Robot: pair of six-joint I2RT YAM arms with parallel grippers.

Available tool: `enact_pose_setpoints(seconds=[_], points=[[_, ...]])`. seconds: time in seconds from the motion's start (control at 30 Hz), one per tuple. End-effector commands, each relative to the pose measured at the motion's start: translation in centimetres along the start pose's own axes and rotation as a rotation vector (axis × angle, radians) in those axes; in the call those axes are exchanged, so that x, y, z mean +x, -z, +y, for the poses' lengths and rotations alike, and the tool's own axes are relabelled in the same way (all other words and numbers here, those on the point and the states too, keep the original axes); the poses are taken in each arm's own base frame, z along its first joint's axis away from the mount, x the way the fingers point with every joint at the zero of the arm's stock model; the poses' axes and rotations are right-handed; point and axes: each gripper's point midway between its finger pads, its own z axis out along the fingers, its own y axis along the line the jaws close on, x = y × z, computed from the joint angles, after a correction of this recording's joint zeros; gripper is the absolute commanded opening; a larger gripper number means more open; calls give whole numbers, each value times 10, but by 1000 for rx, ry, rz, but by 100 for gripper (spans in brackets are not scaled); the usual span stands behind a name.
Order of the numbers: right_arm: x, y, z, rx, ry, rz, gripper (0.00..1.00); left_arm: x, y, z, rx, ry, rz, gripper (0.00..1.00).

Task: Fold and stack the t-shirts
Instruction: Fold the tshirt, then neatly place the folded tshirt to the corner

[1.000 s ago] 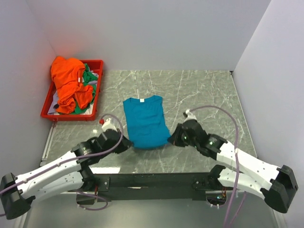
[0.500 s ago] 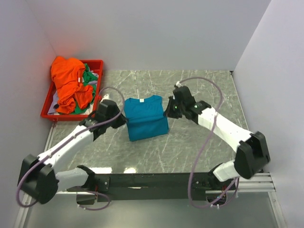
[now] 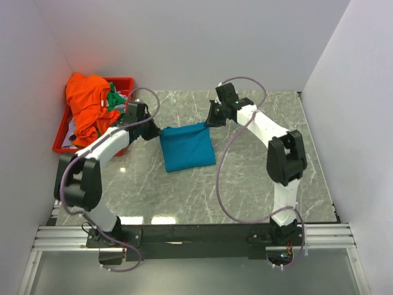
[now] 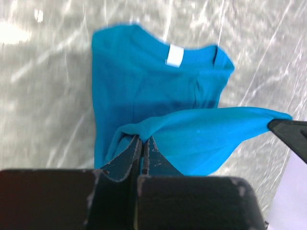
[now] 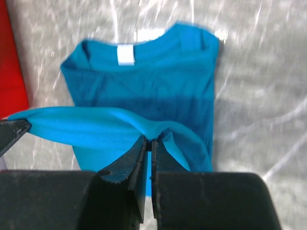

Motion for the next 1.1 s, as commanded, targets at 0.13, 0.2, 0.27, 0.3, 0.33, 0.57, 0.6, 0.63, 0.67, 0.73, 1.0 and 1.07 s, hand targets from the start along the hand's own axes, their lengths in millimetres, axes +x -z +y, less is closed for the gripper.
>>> enact_pose_setpoints(seconds=[0.13,0.2,0.27,0.3,0.33,0.57,0.6,0.63,0.67,0.73,1.0,1.07], points=[[-44,-30,-13,-28,-12,15,7,-44,-45,-11,77,-27,19,2],[-50,-39,-15,-32,-12,20,23,-45,-60,-3,66,-12,43,16],[-55,-43,-22,-20,-15,16,41,-56,-62,-3,72,6,29,42],[-61,-40,-21,-20,-12,2,45,-61,-60,-3,72,9,20,48],[-63,-39,-23,-18,-11,-2,47,-67,-57,-6,75,7,4,57],[-39,-21,-37,-11,30,-2,54,-63,-18,-15,89,11,-56,56],[-32,-21,-38,-13,34,6,54,-50,-20,-9,72,10,-38,50],[-29,-22,-38,-19,42,0,55,-42,-19,-7,61,11,-30,46],[-16,-24,-41,-12,49,21,55,-34,-15,-17,80,3,-32,43],[-8,-28,-42,-16,56,29,56,-5,-14,-19,83,-18,3,36],[27,-50,-50,49,97,92,57,67,-24,-39,149,-92,126,17],[31,-55,-53,72,102,94,57,81,-31,-38,136,-111,155,16]])
